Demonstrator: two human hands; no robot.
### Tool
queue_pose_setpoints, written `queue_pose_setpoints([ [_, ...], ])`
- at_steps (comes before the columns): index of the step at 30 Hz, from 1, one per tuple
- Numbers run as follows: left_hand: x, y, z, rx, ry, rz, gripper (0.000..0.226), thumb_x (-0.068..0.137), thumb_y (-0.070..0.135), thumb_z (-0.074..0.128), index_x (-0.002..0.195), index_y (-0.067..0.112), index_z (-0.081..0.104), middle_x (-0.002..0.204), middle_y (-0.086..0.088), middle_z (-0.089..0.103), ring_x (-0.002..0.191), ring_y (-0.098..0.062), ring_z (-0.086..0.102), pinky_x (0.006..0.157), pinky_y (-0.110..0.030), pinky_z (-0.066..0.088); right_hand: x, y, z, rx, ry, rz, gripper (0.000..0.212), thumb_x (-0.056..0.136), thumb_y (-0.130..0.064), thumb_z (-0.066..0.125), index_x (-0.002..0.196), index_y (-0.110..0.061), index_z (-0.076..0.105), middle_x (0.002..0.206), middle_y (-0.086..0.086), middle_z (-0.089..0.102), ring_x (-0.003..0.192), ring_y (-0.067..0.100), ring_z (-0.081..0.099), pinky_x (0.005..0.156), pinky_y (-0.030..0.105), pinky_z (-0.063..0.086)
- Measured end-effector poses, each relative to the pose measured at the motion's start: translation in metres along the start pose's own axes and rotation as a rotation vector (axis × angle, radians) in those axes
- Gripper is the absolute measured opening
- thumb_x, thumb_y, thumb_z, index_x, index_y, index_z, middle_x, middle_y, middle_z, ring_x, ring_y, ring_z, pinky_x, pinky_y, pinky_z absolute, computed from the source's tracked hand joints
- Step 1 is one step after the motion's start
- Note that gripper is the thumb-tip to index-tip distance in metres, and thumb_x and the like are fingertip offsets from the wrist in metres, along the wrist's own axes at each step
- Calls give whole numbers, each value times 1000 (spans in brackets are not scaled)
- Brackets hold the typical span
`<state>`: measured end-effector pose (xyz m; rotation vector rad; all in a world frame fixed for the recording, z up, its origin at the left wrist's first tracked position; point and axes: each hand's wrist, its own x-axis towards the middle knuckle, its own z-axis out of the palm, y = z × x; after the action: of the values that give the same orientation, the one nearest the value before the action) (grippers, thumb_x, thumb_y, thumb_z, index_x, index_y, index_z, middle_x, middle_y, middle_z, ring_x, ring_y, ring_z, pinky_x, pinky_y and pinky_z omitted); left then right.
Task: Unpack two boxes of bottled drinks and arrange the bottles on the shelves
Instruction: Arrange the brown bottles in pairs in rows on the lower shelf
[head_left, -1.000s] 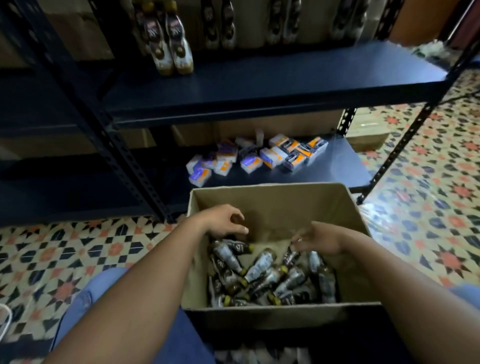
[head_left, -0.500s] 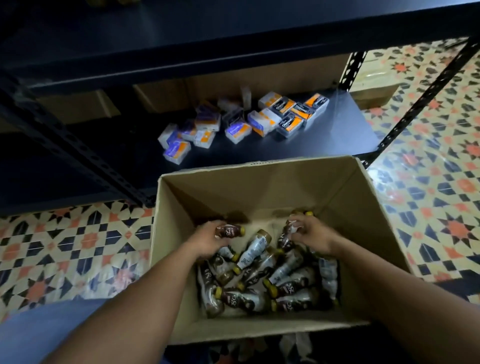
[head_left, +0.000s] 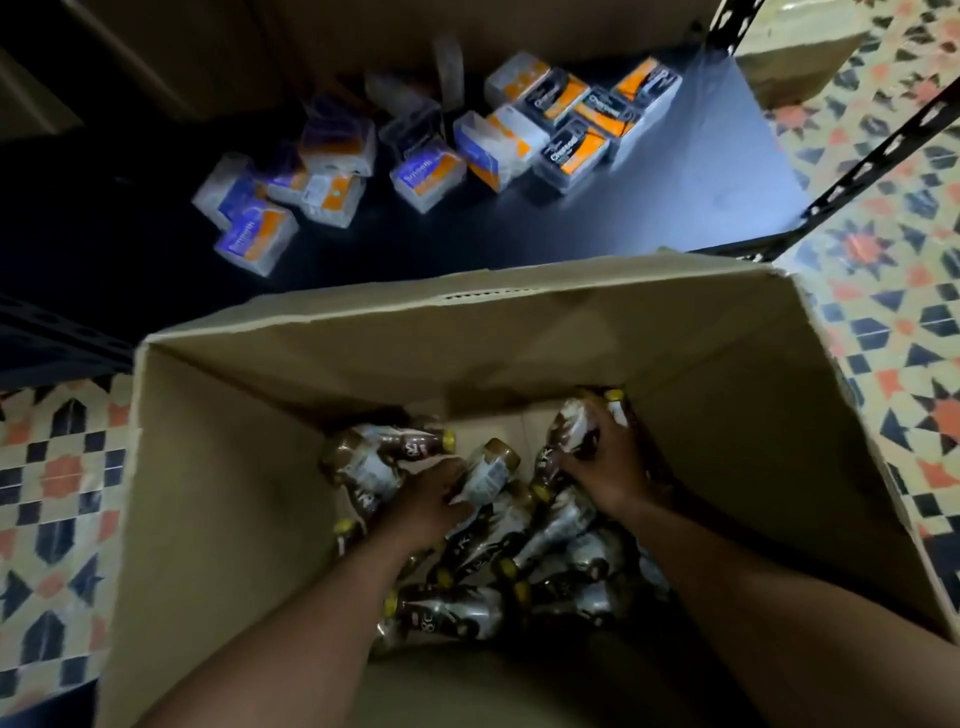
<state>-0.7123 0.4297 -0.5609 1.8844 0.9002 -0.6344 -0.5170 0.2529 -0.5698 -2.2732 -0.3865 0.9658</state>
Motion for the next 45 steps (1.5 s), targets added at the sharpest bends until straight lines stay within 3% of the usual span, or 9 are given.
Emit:
queue_pose_setpoints([
  [5,16,-8,10,43,42,-24,80,76,51,78,147,39,43,138,12,61,123,-15,60,99,-40,51,6,-2,21,173,23,99,109,86,-19,83,162,-35,7,166,0,30,147,24,37,110,34,41],
  [9,19,-17,15,-49,91,-12,77,66,68,63,138,52,39,135,16,62,118,-11,62,97,-42,54,9,-3,34,213,116,181,109,90,-14,79,163,-32,1,165,4,32,142,28,44,93,26,39],
  [17,0,12,-7,-226,215,62,56,87,34,77,135,45,51,125,15,61,113,-6,58,84,-22,49,-3,-17,15,271,41,110,107,92,-13,75,162,-42,-1,170,-5,19,150,23,33,110,33,41],
  [22,-25,33,-35,-263,315,137,60,85,32,80,136,42,51,116,8,66,110,-8,63,92,-40,57,-20,-38,-11,310,27,122,87,94,-23,73,163,-32,20,158,0,40,138,24,47,110,34,42],
  [27,-62,58,-60,-208,465,175,69,76,33,87,137,31,56,106,14,64,102,-10,63,79,-31,58,-51,-64,-41,427,-120,69,82,95,-31,73,161,-33,24,151,-1,45,117,22,64,93,43,59],
  [31,-97,77,-74,-195,601,225,67,67,37,91,127,29,64,99,11,64,95,-11,63,81,-27,52,-80,-86,-58,403,-111,25,62,95,-34,73,150,-27,47,144,-3,54,103,23,70,68,36,61],
  [36,-157,99,-94,-196,772,351,64,60,32,93,115,38,62,103,9,65,94,-11,63,83,-23,49,-124,-120,-93,152,21,-183,47,76,-27,90,119,-33,70,101,-5,72,66,14,68,63,33,58],
  [41,-217,113,-115,-276,837,501,64,65,27,94,111,45,54,104,13,63,96,-13,63,80,-20,50,-175,-168,-139,-31,186,-366,39,59,-47,96,84,-31,70,87,-11,71,82,10,65,76,34,53],
  [45,-265,123,-140,-316,889,584,69,69,28,94,124,37,54,110,14,61,95,-5,65,78,-15,53,-217,-211,-163,-162,207,-573,42,65,-43,95,99,-37,70,95,-10,60,82,3,58,63,16,39],
])
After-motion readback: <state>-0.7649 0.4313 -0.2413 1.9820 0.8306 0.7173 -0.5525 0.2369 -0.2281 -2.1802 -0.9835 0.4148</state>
